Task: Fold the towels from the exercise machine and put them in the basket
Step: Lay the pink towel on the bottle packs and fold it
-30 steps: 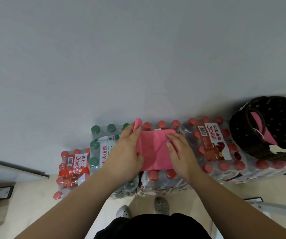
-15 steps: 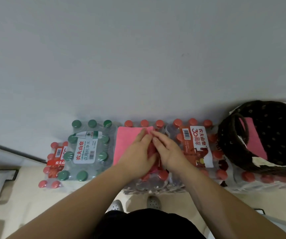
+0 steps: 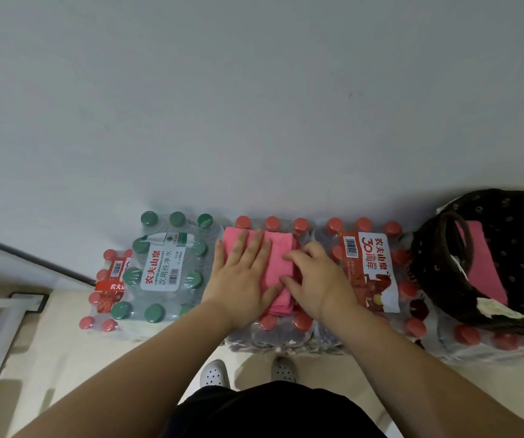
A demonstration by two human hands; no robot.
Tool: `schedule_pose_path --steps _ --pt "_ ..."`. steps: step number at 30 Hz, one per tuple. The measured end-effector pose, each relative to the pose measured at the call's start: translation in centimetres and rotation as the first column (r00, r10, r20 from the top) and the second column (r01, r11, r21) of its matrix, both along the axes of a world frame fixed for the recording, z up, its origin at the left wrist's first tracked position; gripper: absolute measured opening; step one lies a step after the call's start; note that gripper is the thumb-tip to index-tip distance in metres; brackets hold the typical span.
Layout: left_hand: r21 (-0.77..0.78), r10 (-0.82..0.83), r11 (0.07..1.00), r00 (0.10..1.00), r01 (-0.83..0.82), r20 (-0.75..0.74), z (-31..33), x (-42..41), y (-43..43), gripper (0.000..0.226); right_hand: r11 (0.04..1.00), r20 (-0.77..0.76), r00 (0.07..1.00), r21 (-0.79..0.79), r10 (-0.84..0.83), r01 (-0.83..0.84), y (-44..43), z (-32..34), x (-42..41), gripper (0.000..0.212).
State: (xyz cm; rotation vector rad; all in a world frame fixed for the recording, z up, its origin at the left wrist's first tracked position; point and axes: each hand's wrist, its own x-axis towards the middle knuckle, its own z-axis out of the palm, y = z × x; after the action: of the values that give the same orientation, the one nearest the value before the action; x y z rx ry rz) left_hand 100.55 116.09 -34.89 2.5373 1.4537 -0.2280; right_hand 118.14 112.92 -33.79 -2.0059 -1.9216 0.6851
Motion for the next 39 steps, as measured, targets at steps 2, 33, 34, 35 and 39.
schedule_pose_path --steps 2,33,34,35,39 --pt "0.000 0.003 1.000 0.999 -0.003 -0.035 -0.5 0.2 -0.2 0.090 0.996 0.176 0.983 0.069 0.044 -0.057 -0.2 0.3 0.2 0.043" --pt "-0.548 0.653 0.739 0.614 -0.391 0.443 1.4 -4.1 4.2 0.048 0.987 0.400 0.911 -0.152 0.103 -0.045 1.3 -1.2 -6.2 0.077" --pt "-0.561 0.670 0.724 0.604 -0.402 0.432 1.4 -4.1 4.3 0.047 0.988 0.387 0.917 -0.146 0.095 -0.041 1.3 -1.6 -6.1 0.077" --pt "-0.571 0.683 0.713 0.590 -0.408 0.430 1.4 -4.1 4.3 0.048 0.990 0.376 0.923 -0.136 0.088 -0.039 1.3 -1.8 -6.0 0.077" --pt "-0.555 0.670 0.729 0.585 -0.400 0.458 1.7 -3.9 4.2 0.048 0.993 0.356 0.932 -0.115 0.074 -0.035 1.4 -2.2 -6.0 0.077"
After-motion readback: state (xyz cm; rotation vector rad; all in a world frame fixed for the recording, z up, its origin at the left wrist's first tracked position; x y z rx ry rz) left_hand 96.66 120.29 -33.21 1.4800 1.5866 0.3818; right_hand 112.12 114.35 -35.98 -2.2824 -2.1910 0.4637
